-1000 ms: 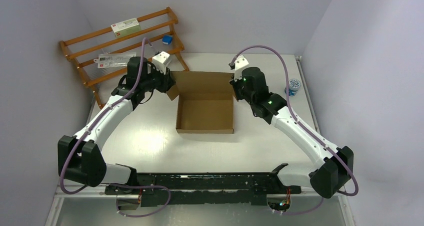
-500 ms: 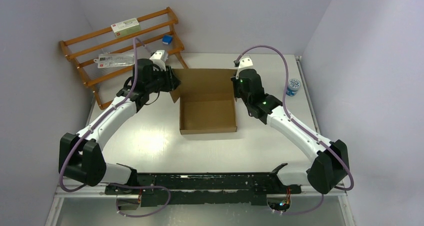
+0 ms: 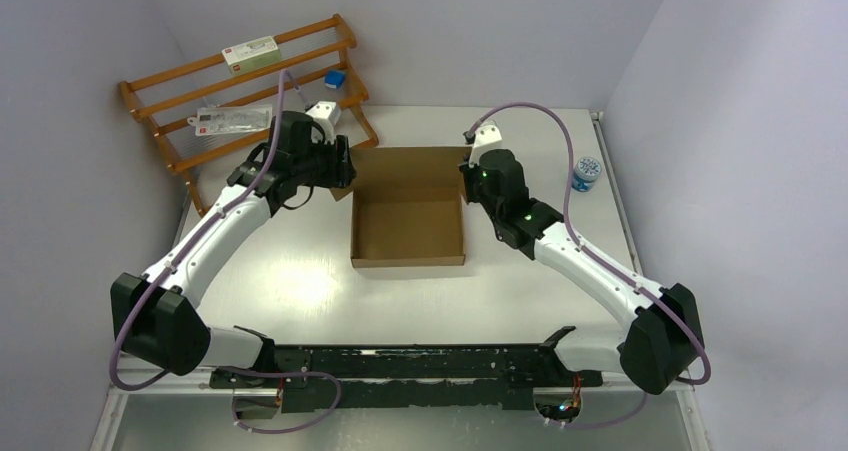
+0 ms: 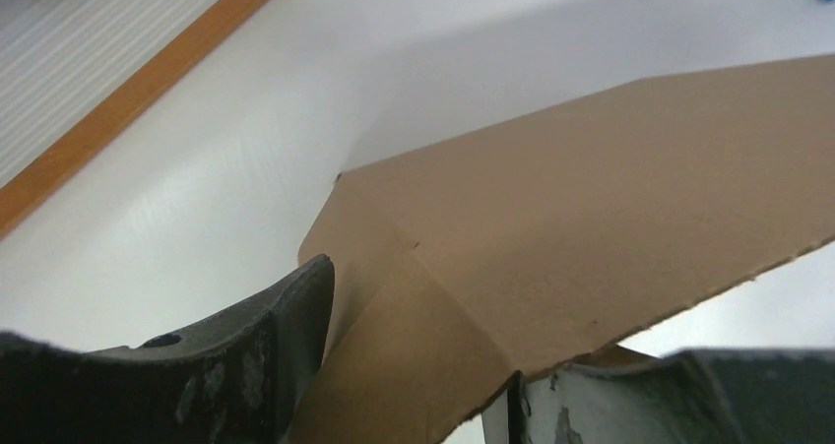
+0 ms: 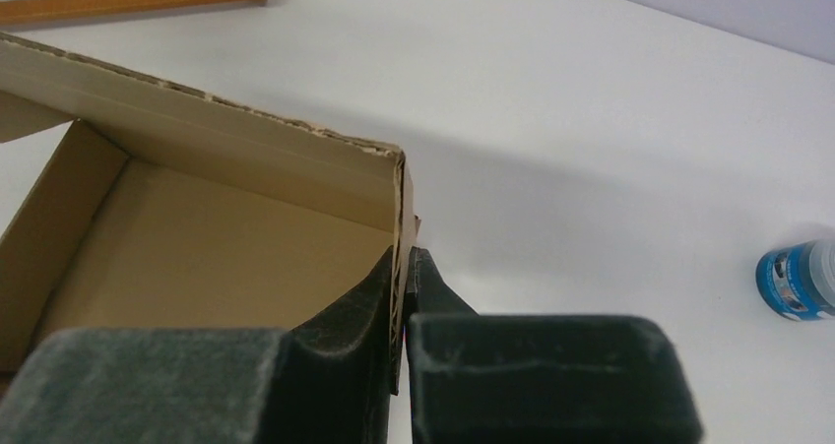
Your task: Fold the paper box
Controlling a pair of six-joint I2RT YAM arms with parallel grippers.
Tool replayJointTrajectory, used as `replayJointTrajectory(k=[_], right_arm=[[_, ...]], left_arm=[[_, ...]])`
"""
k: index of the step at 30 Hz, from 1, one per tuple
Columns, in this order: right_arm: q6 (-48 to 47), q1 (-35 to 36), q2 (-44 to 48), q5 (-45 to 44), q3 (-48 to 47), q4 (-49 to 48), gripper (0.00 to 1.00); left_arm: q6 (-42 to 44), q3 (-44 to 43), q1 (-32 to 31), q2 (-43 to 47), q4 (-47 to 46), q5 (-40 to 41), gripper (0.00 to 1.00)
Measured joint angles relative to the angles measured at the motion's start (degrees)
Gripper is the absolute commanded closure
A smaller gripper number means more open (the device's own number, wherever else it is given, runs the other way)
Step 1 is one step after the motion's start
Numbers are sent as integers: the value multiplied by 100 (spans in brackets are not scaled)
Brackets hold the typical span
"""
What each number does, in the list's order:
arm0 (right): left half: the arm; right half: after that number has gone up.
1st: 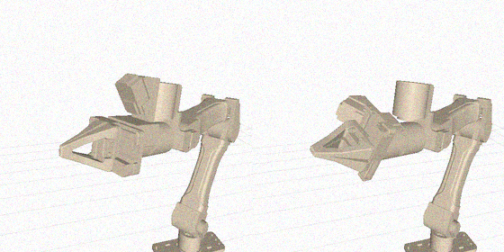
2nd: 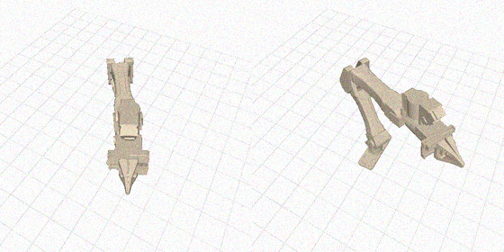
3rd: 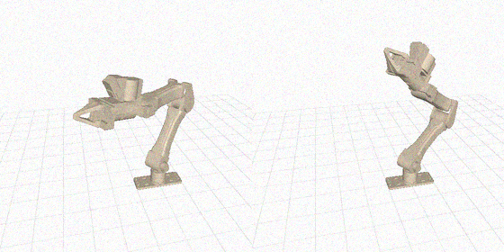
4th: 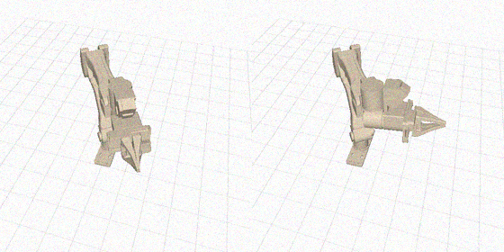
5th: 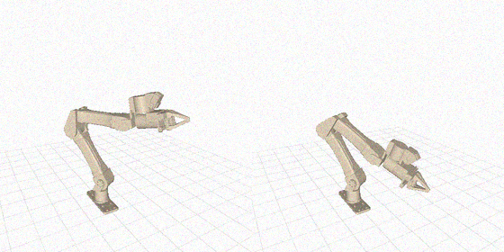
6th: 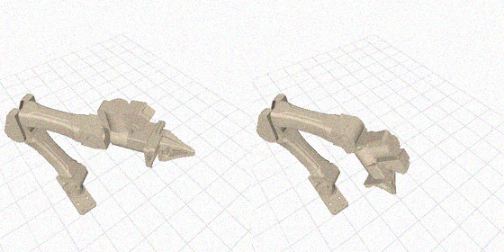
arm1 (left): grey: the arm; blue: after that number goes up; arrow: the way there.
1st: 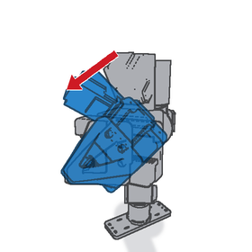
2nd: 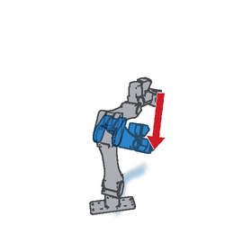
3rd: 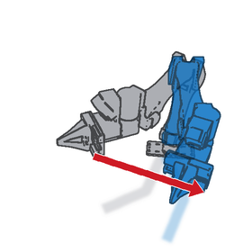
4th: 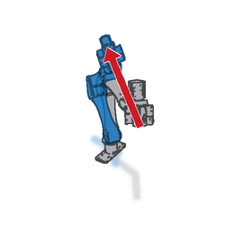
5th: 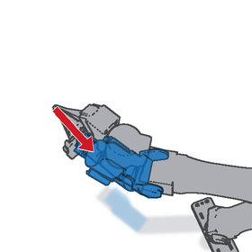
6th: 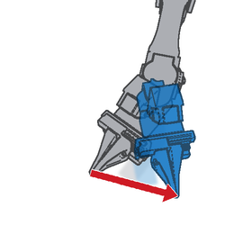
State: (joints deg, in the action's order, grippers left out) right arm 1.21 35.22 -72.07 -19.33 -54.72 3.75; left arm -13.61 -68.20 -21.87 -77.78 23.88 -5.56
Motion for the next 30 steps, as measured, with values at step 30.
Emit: replayJointTrajectory(k=[30], right_arm=[[-409, 0, 37, 435, 192, -358, 87]], left_arm=[[1915, 662, 1305, 369, -365, -835, 35]])
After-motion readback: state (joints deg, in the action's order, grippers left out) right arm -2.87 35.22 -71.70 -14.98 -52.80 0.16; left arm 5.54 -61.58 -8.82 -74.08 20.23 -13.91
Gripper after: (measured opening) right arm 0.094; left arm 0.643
